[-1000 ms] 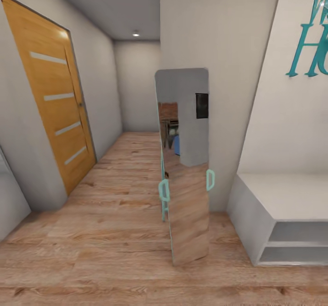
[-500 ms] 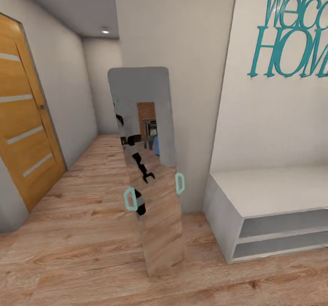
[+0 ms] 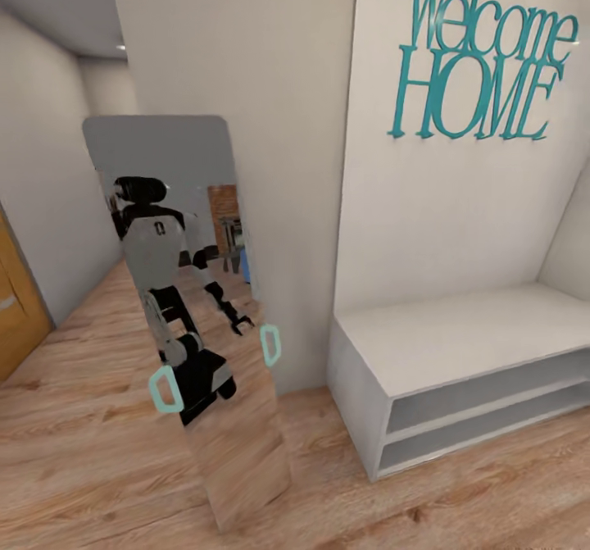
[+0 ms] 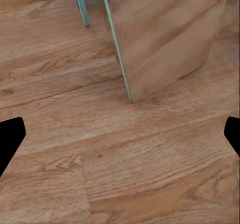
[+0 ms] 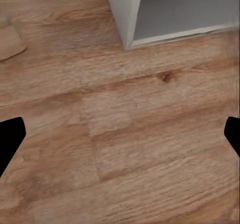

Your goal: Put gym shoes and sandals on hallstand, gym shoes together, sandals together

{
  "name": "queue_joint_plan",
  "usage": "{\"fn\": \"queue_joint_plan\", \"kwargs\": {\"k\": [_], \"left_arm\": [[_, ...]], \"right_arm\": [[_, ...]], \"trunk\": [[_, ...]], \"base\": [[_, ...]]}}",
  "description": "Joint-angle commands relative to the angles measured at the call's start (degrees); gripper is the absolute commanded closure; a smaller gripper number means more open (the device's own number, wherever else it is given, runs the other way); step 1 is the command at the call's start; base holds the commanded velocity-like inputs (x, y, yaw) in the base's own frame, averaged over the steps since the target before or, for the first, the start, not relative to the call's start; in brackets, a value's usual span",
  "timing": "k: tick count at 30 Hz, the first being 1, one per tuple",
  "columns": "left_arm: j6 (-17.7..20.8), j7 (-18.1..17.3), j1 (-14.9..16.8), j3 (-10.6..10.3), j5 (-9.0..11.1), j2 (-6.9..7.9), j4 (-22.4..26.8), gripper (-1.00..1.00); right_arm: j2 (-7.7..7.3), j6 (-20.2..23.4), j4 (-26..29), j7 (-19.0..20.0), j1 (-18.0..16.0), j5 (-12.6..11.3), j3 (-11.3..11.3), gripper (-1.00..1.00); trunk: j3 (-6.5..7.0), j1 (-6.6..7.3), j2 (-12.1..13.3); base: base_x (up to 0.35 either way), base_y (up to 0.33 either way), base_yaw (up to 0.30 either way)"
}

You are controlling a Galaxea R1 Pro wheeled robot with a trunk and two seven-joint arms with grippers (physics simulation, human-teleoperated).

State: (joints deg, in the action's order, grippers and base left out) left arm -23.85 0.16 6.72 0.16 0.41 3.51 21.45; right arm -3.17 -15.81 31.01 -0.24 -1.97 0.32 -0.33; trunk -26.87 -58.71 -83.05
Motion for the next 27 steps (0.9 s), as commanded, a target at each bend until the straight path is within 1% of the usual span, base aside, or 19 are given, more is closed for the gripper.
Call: {"fn": "queue_joint_plan", "kwargs": {"k": [1, 16, 21, 27], "left_arm": [[-0.2, 0.0, 0.0, 0.0, 0.0, 0.01, 0.0, -1.0], [-0.2, 0.0, 0.0, 0.0, 0.0, -0.07, 0.0, -1.0], [-0.2, 0.0, 0.0, 0.0, 0.0, -0.08, 0.0, -1.0], [-0.2, 0.0, 0.0, 0.0, 0.0, -0.08, 0.0, -1.0]], "right_arm": [[0.01, -0.2, -0.1, 0.0, -0.1, 0.0, 0.0, -1.0], [0.01, -0.7, -0.1, 0.0, -0.1, 0.0, 0.0, -1.0], [0.01, -0.9, -0.1, 0.0, -0.1, 0.0, 0.0, -1.0], [0.01, -0.9, -0.1, 0.0, -0.1, 0.0, 0.0, -1.0]], "trunk": [[-0.06, -0.02, 0.0], [-0.06, -0.02, 0.0], [-0.06, -0.02, 0.0], [-0.06, -0.02, 0.0]], "base": [[0.233, -0.193, -0.268], [0.188, -0.223, -0.268], [0.125, -0.255, -0.268], [0.049, -0.269, -0.268]]}}
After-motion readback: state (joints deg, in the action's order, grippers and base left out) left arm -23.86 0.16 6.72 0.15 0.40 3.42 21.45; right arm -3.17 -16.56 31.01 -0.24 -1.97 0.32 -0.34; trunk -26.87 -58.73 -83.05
